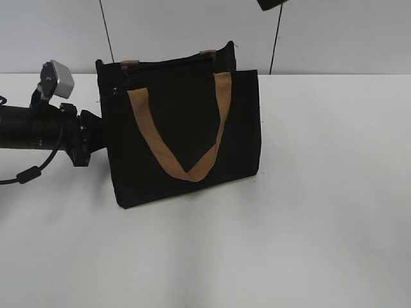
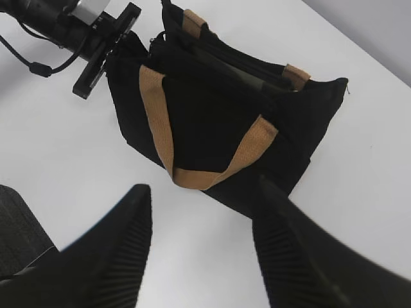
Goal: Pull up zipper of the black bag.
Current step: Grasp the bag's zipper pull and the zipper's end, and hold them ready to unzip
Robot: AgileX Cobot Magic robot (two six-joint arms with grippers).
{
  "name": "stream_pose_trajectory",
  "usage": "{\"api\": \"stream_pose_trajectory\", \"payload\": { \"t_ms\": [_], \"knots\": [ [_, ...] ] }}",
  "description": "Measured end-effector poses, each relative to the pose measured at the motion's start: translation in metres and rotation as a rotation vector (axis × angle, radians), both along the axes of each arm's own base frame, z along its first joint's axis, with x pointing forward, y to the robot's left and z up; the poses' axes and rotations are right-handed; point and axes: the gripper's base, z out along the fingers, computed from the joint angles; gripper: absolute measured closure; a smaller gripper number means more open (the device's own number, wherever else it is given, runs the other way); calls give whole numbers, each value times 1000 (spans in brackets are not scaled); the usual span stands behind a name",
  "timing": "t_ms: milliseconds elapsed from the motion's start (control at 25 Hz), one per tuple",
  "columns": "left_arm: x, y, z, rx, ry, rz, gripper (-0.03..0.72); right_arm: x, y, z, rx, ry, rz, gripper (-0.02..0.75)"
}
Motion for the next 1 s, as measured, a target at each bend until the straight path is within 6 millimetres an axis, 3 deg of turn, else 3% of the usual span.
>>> {"api": "stream_pose_trajectory", "payload": {
  "t_ms": [320, 600, 1000],
  "knots": [
    [2, 5, 24, 27, 3, 99, 666, 21, 29, 4, -14, 25, 59, 397],
    [2, 15, 46, 136, -32, 200, 666, 29, 61, -10, -32, 55, 125, 401],
    [-15, 28, 99, 258, -198, 302, 666, 33, 75, -14, 38, 72, 78, 402]
  ]
}}
